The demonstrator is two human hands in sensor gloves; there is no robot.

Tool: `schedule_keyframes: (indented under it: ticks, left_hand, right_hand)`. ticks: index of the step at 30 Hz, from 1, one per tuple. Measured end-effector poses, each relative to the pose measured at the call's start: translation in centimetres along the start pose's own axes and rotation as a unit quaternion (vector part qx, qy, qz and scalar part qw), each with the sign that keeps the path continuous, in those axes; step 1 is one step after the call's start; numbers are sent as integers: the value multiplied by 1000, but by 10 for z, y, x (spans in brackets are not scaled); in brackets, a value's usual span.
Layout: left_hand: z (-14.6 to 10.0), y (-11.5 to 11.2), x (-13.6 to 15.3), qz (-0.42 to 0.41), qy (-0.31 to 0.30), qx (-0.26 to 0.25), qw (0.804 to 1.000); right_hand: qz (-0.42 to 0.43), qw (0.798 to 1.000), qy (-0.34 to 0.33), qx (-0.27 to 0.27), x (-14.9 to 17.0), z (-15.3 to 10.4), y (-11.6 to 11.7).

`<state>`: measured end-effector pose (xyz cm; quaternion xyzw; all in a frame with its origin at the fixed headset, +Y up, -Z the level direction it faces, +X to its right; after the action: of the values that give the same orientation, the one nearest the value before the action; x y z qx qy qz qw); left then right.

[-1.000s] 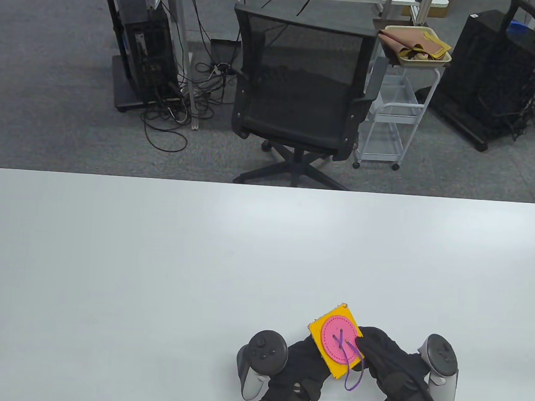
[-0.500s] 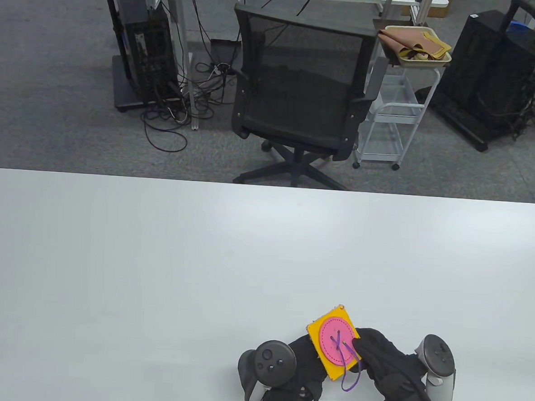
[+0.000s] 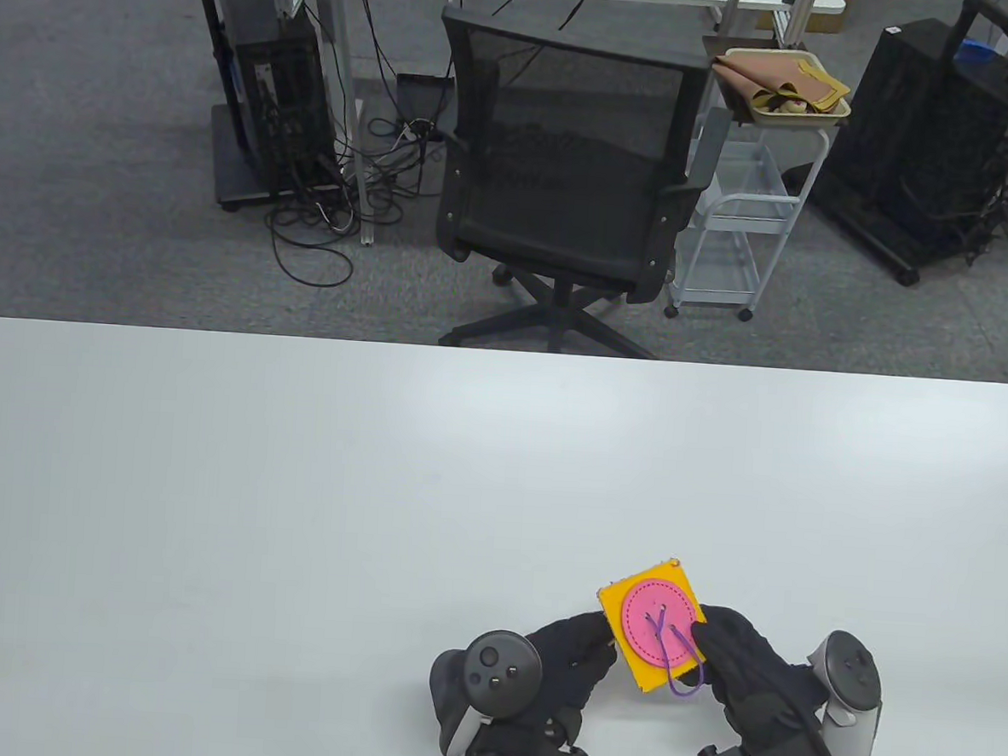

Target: Sew button in X pattern

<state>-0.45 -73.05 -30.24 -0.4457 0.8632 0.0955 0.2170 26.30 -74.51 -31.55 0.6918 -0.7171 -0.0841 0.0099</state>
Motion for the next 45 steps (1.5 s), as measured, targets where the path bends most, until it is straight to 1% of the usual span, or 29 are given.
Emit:
schedule_keyframes:
  ticks: [15,23,28,37,42,45]
  left_hand:
    - [-8,19,24,80,66,-20,994]
    - [-16,30,39,114,123,-43,985]
    - [-19,32,47,110,148,-44,982]
    - [-22,33,49,106,170,-52,978]
    - [-25,34,48,64,185,-65,978]
    - [-24,33,42,11,176,-80,981]
  right_hand:
    - [6,999,-6,43,-5,-1,-19]
    - [32,997,-14,63,-10,-2,-30]
    - [30,997,-15,66,-10,-2,-32]
    - [29,997,-16,70,-10,-2,-33]
    - [32,997,-21,65,-10,-2,-30]
    - [35,997,-30,56,-12,-1,-25]
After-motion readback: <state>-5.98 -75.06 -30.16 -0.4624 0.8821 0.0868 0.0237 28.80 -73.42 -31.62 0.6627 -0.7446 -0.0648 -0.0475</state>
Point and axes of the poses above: the tracker on the back of each hand, its own x axis roughly to the little-finger side, its own z axis roughly from the wrist to the fingertips, y = z × x, the point moved 3 cm from there along z, roughly from the wrist to the fingertips, and after that the axes turned 12 degrees about -y, right-handed, at the moved point
